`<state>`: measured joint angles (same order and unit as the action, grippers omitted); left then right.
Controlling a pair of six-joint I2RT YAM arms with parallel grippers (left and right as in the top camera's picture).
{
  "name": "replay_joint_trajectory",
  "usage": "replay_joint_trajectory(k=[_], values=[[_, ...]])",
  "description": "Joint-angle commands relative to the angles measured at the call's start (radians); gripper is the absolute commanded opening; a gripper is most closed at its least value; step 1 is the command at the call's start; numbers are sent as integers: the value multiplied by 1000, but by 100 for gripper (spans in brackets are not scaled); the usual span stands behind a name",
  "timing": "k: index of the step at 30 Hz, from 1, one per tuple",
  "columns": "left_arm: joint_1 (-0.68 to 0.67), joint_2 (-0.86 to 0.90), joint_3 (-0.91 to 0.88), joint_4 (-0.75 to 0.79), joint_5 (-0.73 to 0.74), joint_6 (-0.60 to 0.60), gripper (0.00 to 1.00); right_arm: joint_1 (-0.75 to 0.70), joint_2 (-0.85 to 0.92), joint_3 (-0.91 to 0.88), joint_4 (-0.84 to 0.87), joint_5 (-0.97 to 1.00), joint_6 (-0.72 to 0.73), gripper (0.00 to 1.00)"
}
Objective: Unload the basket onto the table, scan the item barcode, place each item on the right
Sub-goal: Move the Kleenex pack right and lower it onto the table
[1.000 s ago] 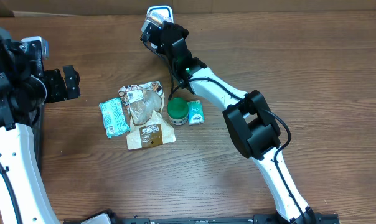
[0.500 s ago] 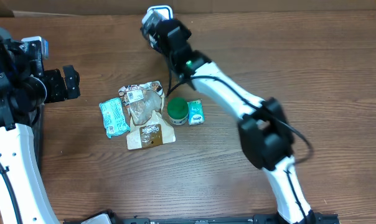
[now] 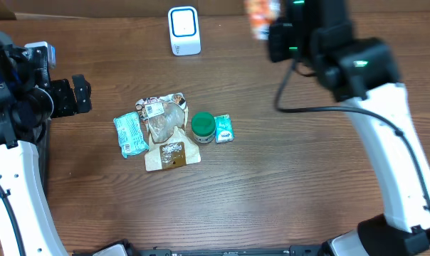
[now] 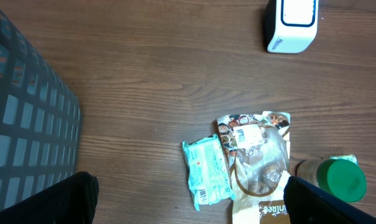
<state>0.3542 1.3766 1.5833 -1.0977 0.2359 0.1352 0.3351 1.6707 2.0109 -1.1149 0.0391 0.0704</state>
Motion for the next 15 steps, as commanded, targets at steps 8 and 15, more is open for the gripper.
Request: replay_joint_trajectory(k=[8,15], values=[[-1,-2,9,2,13,22,100,-251,59,-199,-159,-196,124,4],[-1,-2,9,2,13,22,99,-336,62,-502,61,-224,200,4]])
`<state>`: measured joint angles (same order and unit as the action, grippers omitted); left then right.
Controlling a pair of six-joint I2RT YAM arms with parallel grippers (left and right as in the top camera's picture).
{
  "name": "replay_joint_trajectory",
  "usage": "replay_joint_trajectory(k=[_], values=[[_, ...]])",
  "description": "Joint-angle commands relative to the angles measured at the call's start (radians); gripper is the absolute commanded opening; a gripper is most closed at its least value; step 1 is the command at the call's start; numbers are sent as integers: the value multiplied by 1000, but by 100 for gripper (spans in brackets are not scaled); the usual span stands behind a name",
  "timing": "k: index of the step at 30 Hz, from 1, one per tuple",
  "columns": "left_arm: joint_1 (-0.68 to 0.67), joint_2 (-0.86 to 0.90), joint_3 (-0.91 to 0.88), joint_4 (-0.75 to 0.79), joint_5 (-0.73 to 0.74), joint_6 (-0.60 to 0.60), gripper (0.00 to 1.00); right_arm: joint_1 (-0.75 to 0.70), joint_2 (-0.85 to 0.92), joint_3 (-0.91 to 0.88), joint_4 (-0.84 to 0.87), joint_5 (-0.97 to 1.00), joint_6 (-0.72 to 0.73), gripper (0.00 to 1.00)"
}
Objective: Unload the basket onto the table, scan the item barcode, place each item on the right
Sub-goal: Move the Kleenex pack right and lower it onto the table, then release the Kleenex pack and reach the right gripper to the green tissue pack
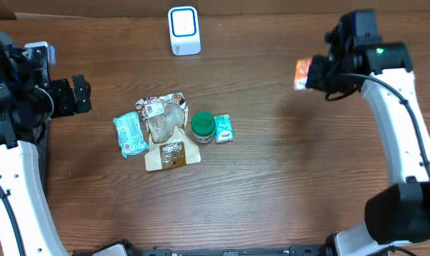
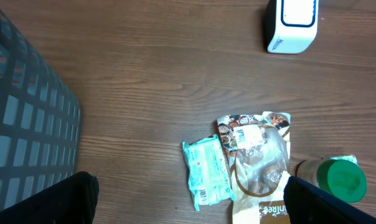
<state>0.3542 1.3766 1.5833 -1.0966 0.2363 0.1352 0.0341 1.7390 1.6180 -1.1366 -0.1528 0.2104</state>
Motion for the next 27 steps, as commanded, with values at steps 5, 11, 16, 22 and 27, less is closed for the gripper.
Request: replay_joint_trajectory(k=[5,11,16,22,27], values=[[-1,-2,9,1,12,22,99,-92,-5,-322,282,-57,147,4],[-1,-2,9,0,12,22,100,-155,6,-459,441,-58,164,4],[-1,-2,9,0,12,22,100,-170,13,-460,441,-59,164,20],[-1,-2,9,0,12,22,99,-170,13,-438,390,-59,153,56],[-1,-2,9,0,12,22,99,-156,13,-324,249,-134,121,63]])
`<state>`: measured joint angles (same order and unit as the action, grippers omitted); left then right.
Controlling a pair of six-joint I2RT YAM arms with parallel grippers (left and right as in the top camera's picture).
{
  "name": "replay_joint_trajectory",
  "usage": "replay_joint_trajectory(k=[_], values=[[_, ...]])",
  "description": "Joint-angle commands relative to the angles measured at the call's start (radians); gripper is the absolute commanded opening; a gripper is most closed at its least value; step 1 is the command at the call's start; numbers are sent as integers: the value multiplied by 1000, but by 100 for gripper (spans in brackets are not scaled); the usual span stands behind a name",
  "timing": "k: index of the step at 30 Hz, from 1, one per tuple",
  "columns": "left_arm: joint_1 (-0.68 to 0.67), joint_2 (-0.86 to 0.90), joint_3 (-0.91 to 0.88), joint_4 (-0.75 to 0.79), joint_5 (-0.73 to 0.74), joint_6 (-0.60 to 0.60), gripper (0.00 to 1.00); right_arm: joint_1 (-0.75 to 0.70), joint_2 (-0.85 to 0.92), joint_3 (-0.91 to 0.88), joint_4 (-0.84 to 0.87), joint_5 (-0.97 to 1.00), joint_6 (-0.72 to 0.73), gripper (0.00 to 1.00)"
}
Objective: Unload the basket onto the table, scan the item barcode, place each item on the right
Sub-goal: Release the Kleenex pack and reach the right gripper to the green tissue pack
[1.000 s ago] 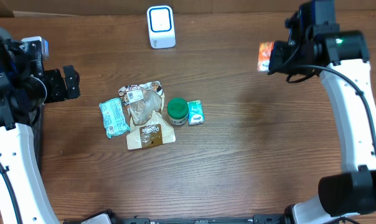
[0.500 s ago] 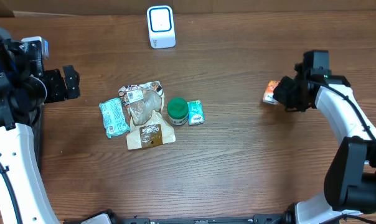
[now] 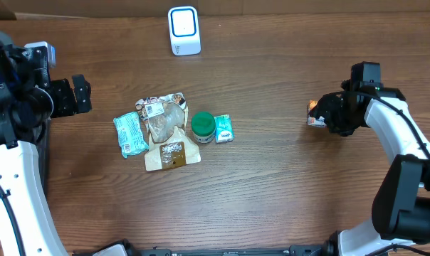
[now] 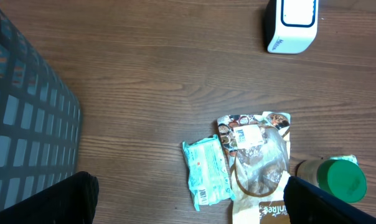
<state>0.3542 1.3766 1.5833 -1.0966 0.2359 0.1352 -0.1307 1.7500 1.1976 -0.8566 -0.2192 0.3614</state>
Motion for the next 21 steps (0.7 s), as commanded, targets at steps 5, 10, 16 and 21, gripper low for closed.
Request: replay_joint_trajectory(k=[5,10,16,21], values=[[-1,-2,9,0,13,22,99,59,2,151,-74,-272,-79,82],[-1,-2,9,0,13,22,99,163,27,149,-47,-288,-73,89],[-1,-2,9,0,13,22,100,327,80,149,-2,-288,-69,79],[-1,-2,9,0,13,22,100,426,130,149,27,-266,-18,76]])
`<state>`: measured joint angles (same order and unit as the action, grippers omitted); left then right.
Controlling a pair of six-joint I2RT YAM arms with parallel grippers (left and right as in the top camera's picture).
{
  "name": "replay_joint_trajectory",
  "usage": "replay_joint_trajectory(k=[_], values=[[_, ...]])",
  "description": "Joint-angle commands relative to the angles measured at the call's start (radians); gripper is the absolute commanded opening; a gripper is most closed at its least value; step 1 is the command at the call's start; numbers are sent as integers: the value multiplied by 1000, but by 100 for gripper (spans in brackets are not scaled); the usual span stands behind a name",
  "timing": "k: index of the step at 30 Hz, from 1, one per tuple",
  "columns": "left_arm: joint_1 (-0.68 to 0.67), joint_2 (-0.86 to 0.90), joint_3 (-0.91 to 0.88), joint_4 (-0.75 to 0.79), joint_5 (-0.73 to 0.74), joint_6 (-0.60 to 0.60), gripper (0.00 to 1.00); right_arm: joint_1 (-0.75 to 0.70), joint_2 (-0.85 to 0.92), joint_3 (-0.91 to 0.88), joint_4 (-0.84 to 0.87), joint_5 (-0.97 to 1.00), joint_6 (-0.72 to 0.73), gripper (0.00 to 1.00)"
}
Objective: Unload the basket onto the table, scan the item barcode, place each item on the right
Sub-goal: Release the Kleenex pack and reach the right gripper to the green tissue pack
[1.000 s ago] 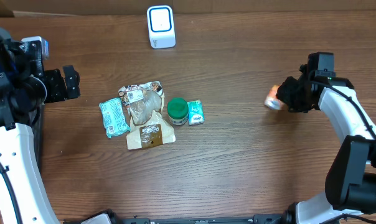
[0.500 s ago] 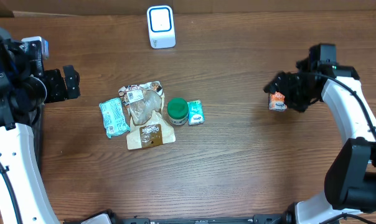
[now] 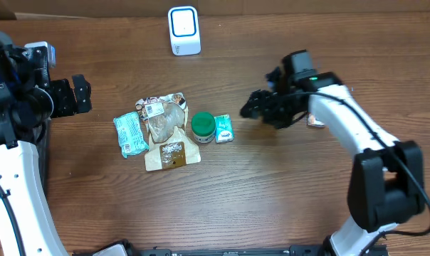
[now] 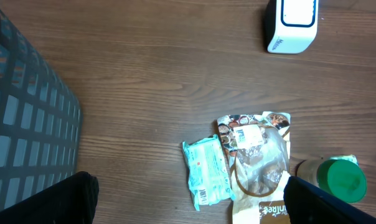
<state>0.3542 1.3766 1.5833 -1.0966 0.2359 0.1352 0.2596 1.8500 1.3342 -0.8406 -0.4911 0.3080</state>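
The white barcode scanner [image 3: 184, 30] stands at the back of the wooden table [image 3: 272, 192]. A small orange packet [image 3: 315, 121] lies on the right side, partly hidden by my right arm. My right gripper [image 3: 256, 105] is open and holds nothing. It sits just right of a pile made up of a green-lidded jar [image 3: 203, 126], a small teal carton [image 3: 224, 129], a cookie bag [image 3: 166, 131] and a teal packet [image 3: 130, 134]. My left gripper [image 3: 72, 96] is open at the left. Its fingers [image 4: 73, 196] are spread wide, with the teal packet [image 4: 206, 172] below them.
A dark mesh basket [image 4: 26, 124] takes up the left edge under my left arm. The left wrist view also shows the scanner [image 4: 292, 23] at the top right and the jar [image 4: 341, 180] at the lower right.
My right gripper was at the right side on the orange packet. It is now left of there, near the pile. The orange packet lies on the table where it was. The left arm has not moved.
My right gripper first held the orange packet high, right of the scanner. Then it held it over the right side of the table, and then low at the table on the right. Now the packet lies there alone, and the gripper is open by the pile.
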Motion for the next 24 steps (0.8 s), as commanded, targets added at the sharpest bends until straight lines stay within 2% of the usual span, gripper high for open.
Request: replay_joint_trajectory(k=[1,6,10,16,20,24], values=[[-1,-2,9,0,13,22,100,50,40,12,18,12,46,76],[-1,-2,9,0,13,22,99,101,89,12,51,31,111,72],[-1,-2,9,0,13,22,99,142,118,11,74,47,141,65],[-1,-2,9,0,13,22,100,169,159,11,119,49,187,48],[-1,-2,9,0,13,22,99,169,173,11,122,54,187,33],[-1,-2,9,0,13,22,100,169,174,11,122,72,187,28]])
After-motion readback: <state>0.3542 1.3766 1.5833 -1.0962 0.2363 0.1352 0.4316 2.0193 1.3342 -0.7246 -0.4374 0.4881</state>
